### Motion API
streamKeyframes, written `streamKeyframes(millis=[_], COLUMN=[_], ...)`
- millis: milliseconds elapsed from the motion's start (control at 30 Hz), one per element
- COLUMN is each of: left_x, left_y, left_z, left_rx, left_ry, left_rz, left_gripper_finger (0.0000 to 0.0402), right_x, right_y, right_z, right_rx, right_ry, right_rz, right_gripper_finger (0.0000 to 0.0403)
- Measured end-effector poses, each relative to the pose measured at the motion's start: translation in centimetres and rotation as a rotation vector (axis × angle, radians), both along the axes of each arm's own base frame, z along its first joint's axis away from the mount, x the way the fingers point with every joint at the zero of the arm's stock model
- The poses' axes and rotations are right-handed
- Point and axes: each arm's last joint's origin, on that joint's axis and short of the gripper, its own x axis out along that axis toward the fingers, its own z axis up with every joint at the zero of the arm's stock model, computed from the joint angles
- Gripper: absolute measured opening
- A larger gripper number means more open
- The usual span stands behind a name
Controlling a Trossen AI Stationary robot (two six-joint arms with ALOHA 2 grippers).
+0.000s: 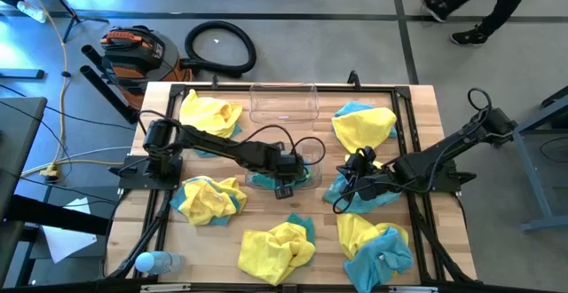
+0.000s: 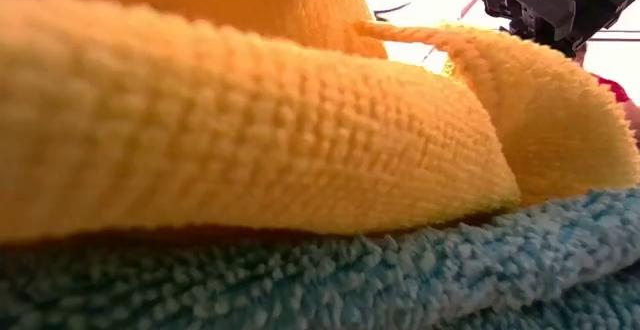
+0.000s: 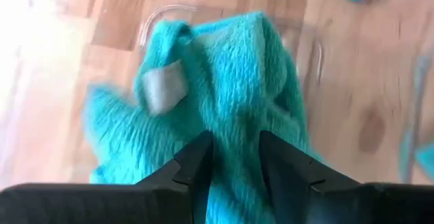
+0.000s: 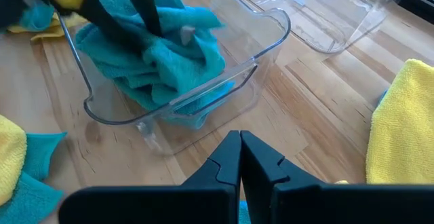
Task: Sort microfiber towel by color & place in baskets
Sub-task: Put the blue microfiber towel into the bottom transparent bin, then put the yellow microfiber towel into the top transparent bin
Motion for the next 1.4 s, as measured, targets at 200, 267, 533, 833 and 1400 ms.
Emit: streamKeyframes(millis=[200, 267, 533, 833, 1400], left_x=[-0.1, -0.5, -2.9, -8.7, -25.3], left_y=[0.0, 0.1, 0.4, 0.0, -1.9], left_z=[3.1, 3.9, 7.0, 13.9, 10.1], left_rx=[0.018, 0.018, 0.017, -0.064, -0.269], left_ry=[-0.052, -0.062, -0.040, -0.175, -0.271], left_rz=[-0.024, -0.026, -0.036, -0.135, 0.045], left_gripper_finger=[0.0111, 0.0111, 0.0111, 0.0111, 0.0110], right_x=[-0.1, -0.1, -0.1, -0.2, -0.2], right_y=[-0.1, 0.0, -0.1, -0.1, -0.1], right_z=[-0.1, -0.1, -0.1, -0.2, -0.2], right_rx=[-0.007, -0.005, -0.007, -0.010, 0.002], right_ry=[0.016, 0.014, 0.022, 0.031, 0.028], right_rz=[0.000, 0.000, 0.002, 0.002, -0.008], right_gripper_finger=[0.0003, 0.0003, 0.0003, 0.0003, 0.0003])
